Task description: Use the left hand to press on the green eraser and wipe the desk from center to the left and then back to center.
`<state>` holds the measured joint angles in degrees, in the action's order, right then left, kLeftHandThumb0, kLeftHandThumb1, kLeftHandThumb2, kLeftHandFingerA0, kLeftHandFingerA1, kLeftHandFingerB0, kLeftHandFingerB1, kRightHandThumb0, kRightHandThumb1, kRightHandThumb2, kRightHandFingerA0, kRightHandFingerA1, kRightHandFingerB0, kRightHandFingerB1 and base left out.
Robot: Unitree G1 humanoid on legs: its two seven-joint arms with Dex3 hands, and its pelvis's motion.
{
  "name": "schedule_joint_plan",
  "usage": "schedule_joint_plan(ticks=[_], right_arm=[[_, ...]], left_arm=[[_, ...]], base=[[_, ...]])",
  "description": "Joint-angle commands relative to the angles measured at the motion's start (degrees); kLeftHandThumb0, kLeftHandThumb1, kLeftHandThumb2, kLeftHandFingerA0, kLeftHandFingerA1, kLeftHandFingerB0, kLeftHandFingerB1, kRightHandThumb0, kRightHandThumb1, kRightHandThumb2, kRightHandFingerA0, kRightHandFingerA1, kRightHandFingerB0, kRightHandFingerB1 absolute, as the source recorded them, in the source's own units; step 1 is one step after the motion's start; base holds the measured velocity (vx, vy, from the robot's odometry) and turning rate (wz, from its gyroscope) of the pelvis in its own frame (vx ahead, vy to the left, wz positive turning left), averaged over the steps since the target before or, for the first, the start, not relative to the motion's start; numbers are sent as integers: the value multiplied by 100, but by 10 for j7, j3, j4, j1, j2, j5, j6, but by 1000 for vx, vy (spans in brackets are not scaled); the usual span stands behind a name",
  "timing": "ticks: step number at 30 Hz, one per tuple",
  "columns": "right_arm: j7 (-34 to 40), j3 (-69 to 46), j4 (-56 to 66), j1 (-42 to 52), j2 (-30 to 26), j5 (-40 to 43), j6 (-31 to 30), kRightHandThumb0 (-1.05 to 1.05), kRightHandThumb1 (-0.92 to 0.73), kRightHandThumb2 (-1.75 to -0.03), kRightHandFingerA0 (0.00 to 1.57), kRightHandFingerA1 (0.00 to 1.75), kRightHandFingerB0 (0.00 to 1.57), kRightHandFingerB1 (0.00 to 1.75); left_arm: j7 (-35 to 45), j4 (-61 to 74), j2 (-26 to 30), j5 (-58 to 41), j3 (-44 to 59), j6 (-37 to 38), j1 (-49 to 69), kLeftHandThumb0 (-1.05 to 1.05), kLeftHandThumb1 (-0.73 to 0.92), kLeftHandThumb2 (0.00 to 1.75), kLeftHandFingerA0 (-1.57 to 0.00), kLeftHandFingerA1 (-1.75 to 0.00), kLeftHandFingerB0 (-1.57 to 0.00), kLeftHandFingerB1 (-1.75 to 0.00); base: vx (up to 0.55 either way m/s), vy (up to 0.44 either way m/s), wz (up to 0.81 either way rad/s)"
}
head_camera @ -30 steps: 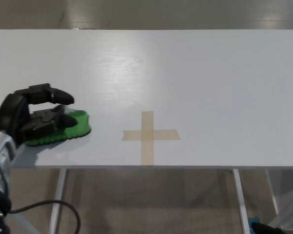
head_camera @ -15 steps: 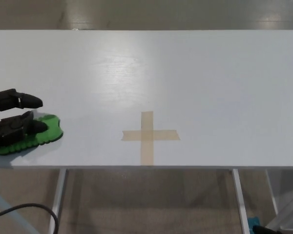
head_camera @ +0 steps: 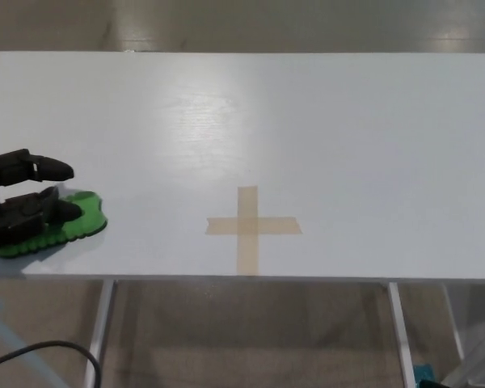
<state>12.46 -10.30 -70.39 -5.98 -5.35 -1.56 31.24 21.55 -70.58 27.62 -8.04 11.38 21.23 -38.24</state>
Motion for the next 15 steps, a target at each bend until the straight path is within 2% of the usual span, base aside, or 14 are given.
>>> schedule_joint_plan(ticks=[1, 9, 15], right_arm=[[-8, 1, -1, 7, -2, 2, -2, -22, -68, -60, 71, 55, 69, 51], [-14, -5, 1, 3, -3, 9, 1, -22, -69, -60, 71, 54, 69, 51], [-17, -5, 4, -1, -3, 6, 6, -24, -68, -60, 68, 49, 68, 51]], left_arm=[[1, -13, -52, 26, -25, -37, 27, -7, 79, 70, -98, -65, -88, -94], [4, 3, -105, 28, -47, -43, -4, -9, 78, 72, -100, -65, -92, -92], [8, 20, -137, 22, -59, -63, -33, -11, 80, 72, -101, -64, -89, -89]], base=[[0, 0, 0], [0, 0, 0], [0, 0, 0]])
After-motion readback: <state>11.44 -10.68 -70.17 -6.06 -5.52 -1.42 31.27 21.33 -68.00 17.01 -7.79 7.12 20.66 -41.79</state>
